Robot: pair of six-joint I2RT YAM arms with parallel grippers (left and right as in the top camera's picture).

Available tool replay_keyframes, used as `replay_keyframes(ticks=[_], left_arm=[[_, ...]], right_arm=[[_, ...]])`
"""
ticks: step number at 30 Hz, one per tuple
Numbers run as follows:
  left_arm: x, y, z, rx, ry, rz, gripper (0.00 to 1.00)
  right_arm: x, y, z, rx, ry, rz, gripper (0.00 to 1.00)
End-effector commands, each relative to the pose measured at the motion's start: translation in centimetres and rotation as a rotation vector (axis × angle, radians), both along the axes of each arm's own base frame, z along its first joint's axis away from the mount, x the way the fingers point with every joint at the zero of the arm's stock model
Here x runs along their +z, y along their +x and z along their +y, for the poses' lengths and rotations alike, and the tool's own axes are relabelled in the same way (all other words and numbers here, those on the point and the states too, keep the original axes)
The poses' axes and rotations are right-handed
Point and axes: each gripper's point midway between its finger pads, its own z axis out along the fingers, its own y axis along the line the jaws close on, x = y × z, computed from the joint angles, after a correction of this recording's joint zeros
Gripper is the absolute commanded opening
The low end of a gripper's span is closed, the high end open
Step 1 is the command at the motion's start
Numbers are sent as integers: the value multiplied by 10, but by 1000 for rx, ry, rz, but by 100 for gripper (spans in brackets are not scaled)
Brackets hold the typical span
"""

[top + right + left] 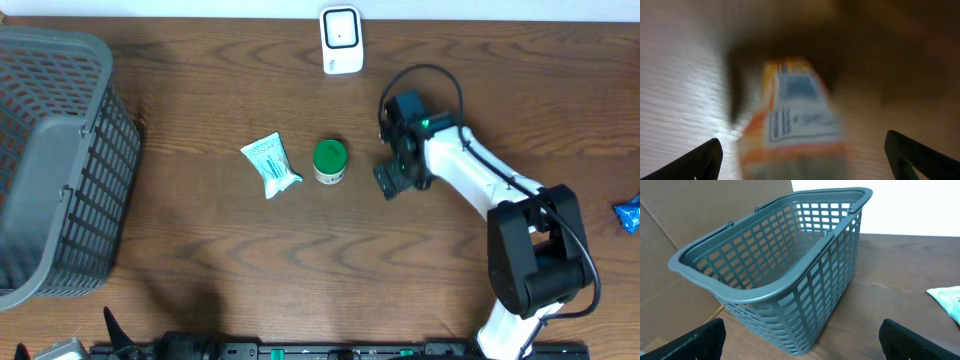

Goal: Scan the item barcode
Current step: 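Lift the juice box and carry it toward the scanner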

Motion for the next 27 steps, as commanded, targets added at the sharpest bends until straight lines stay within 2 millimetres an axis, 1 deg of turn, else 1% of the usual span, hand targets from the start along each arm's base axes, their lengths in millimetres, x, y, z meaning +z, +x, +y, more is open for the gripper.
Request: replay_keyframes(ticks=[1,4,7,10,11,12,13,14,15,17,18,21,22,23,27], left_arm=[[0,0,1,8,-5,-8,98],[0,0,1,8,-6,-8,98],[0,0,1,8,-5,-8,98],[0,0,1,8,-6,-8,98],[0,0,1,8,-6,-7,98],[0,0,1,8,-6,-7,98],[0,0,1,8,-6,-8,98],[0,0,1,8,-6,-8,98],[0,0,1,7,-7,-9,98],[0,0,1,7,-7,-9,98],[0,0,1,7,-7,-9,98],[0,0,1,7,-7,-9,98],[0,0,1,7,-7,-9,98],[0,0,1,7,-7,-8,98],[-1,0,1,7,-6,-7,98]], right_arm=[[-14,-10,-5,-12,0,9,97],[-20,-6,-5,-5,10,-20,89],[-20,3,-3,-10,25,-61,80],[-20,4,-3,-9,25,-63,60],[-21,1,-4,-10,22,-53,45],[-21,0,-4,-10,21,-50,42],[-22,-3,-5,-10,16,-38,32],[-22,-4,-6,-10,13,-31,25],[-22,-7,-7,-10,10,-20,13],[-20,-7,-7,-3,7,-19,6],[-16,-2,-6,16,6,-32,1],[-2,16,0,57,17,-86,1],[9,28,5,93,22,-118,1],[14,33,9,109,31,-130,1],[42,51,31,170,126,-185,1]])
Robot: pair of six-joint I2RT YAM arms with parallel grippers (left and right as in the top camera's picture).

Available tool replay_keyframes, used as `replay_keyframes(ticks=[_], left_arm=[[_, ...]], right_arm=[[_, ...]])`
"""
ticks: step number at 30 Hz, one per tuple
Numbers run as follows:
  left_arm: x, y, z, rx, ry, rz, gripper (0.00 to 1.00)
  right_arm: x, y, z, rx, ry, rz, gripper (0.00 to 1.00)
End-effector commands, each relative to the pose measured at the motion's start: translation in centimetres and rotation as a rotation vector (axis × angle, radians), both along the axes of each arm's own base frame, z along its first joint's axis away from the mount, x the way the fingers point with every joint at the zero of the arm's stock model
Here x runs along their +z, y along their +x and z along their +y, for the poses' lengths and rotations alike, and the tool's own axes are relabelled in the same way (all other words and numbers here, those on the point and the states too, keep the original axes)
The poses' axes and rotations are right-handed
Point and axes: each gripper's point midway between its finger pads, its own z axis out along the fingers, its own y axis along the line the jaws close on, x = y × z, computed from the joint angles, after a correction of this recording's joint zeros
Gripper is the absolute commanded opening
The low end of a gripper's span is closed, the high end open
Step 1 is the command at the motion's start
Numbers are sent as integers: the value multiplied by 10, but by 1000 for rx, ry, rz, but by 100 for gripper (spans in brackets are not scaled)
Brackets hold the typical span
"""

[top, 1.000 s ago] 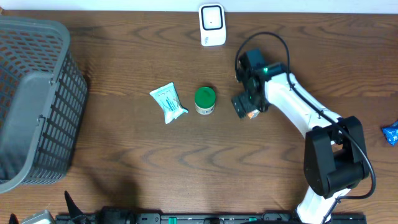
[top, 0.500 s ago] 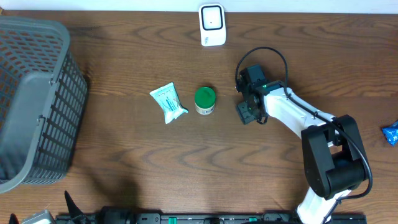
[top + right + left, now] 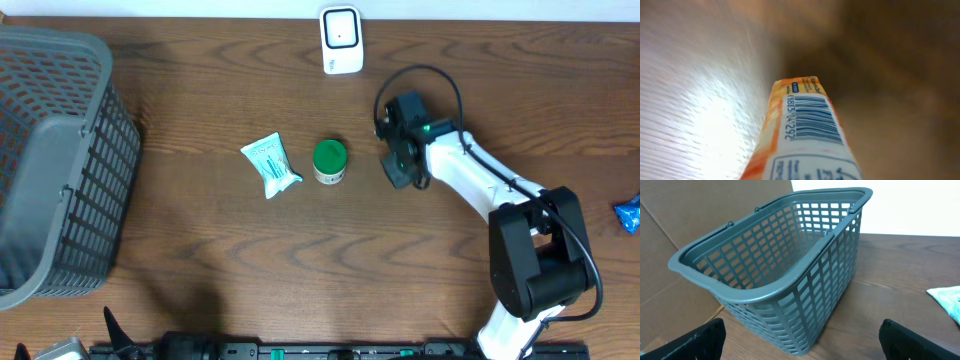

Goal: Scan the item barcode
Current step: 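Lift the juice box and carry it toward the scanner, then hold the juice box barcode against the scanner face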

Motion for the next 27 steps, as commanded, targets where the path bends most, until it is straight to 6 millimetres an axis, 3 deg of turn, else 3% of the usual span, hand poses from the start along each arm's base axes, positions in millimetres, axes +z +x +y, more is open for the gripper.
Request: replay_keyframes(ticks=[1,10,14,16,19,23,27], left_arm=[[0,0,1,8,-6,-8,98],[0,-4,10,62,22,2,98],[-6,1,10,62,25,23,98],[-12,8,9,62,27,39,98],[-16,22,8,62,26,29,98],[-6,49,5,63,13,-73,98],[10,67,4,63,-1,-189,98]], right_arm=[[36,22,23,109,102,-74,1],[132,35,73,477,288,-340,1],[180,26,105,616,475,-457,1],[211,0,129,805,628,-502,1],[230,-28,141,971,737,-526,1],[248,-71,147,1226,836,-574,1],[262,-95,144,1343,858,-623,1]])
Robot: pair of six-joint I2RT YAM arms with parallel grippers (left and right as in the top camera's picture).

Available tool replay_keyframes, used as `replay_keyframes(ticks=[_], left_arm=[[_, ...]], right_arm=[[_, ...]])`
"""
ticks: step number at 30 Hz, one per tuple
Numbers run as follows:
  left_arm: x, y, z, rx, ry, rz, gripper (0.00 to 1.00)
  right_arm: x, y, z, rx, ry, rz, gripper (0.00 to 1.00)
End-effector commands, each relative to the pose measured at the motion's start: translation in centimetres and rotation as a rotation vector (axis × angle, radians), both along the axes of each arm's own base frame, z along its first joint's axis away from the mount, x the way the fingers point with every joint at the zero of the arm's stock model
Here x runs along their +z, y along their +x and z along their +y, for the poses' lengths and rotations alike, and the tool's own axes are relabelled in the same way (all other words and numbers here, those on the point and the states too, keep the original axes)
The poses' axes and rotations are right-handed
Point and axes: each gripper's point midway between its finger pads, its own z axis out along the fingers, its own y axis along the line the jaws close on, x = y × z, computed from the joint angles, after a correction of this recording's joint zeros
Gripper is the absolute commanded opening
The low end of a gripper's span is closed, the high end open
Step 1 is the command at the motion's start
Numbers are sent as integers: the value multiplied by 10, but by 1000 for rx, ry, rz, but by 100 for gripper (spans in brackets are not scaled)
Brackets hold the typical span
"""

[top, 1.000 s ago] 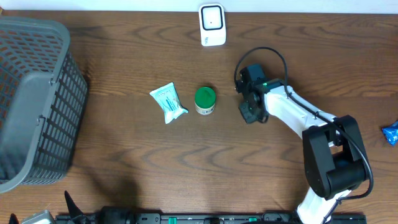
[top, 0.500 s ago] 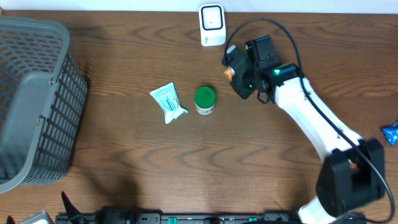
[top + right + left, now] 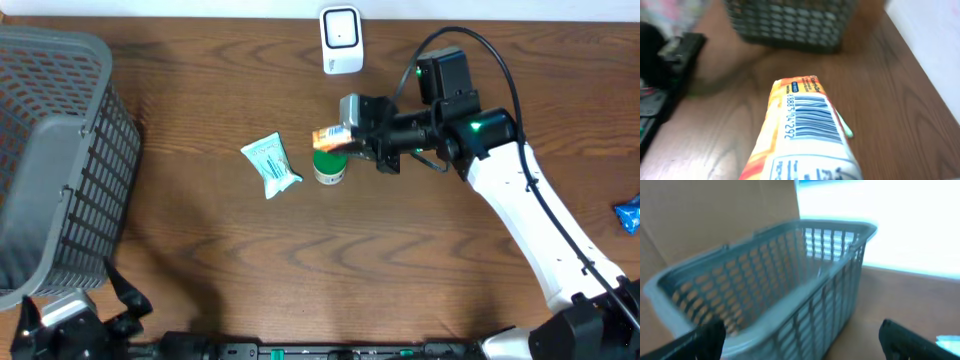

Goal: Scan the item barcode
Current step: 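Hold the juice box barcode against the scanner face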

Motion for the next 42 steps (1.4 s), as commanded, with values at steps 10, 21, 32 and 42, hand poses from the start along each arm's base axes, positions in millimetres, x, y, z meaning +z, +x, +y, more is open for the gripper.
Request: replay_keyframes(ticks=[10,21,32,42], left_arm=[[-17,19,-1,7,6,19,98],[-18,19,-1,10,-32,-1,98],[-24,18,0,11,-29,27,98],[-25,18,0,11,-29,29,98]], right_arm=[[41,-39,-7,-19,88,243,2],[24,60,-9,-528,95,425,1],[25,200,29,-577,646,757,1],[-4,309,5,-743,1003,1598,1]])
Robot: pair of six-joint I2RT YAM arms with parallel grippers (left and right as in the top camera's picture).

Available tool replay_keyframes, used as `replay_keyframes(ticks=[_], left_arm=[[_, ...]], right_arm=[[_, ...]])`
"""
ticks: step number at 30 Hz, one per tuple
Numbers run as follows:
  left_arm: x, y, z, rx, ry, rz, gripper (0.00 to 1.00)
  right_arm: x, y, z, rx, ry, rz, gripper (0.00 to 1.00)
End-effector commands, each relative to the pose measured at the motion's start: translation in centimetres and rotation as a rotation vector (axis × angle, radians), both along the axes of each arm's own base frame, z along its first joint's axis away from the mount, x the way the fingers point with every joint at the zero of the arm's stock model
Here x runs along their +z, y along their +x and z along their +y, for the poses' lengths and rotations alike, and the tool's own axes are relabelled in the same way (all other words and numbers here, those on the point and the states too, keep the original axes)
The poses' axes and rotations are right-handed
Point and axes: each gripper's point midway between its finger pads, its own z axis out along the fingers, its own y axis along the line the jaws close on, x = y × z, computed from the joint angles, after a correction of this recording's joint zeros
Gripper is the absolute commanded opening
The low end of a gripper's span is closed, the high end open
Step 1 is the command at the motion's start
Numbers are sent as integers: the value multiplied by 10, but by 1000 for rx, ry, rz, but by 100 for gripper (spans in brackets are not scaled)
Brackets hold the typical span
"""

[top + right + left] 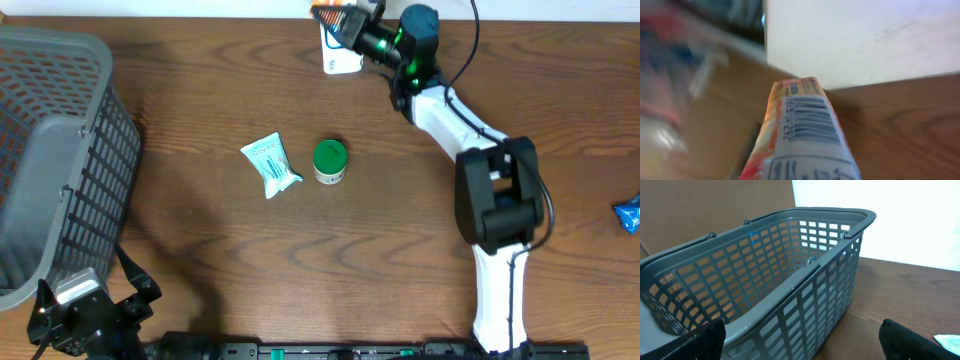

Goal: Scan the item barcode
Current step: 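Hold the juice box barcode against the scanner face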

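An orange and white packet [333,17] with a printed barcode [809,120] is held in my right gripper [356,27], which is shut on it. It hangs at the table's far edge, right over the white scanner [343,60]. In the right wrist view the packet [805,145] fills the lower middle, its barcode face turned toward the camera, with wood and a white wall behind it. My left gripper [805,342] stands open at the near left, facing the grey basket [765,275] and holding nothing.
A green-lidded jar [329,160] and a white-and-teal pouch [270,165] lie mid-table. The grey mesh basket [50,150] fills the left side. A blue packet [628,213] sits at the right edge. My left gripper [85,310] is by the near left edge.
My right gripper has moved with the packet from above the green jar to the far edge over the scanner. The left arm has shifted slightly by the basket.
My right gripper was low over the packet on the table right of the jar, jaws open. Then it was shut on the packet there. After that it held the packet aloft over the jar, and now holds it over the scanner.
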Motion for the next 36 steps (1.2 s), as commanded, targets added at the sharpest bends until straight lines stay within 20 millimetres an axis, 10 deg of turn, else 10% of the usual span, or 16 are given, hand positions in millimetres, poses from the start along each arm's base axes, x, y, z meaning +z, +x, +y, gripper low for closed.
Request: replay_keyframes(ticks=[1,36], left_arm=[[0,0,1,11,-7,-7,98],[-7,-2,2,11,-3,26,98]], right_arm=[[-11,37,-18,-86,382,550,2],[-131,56,-17,-403,411,918,1]])
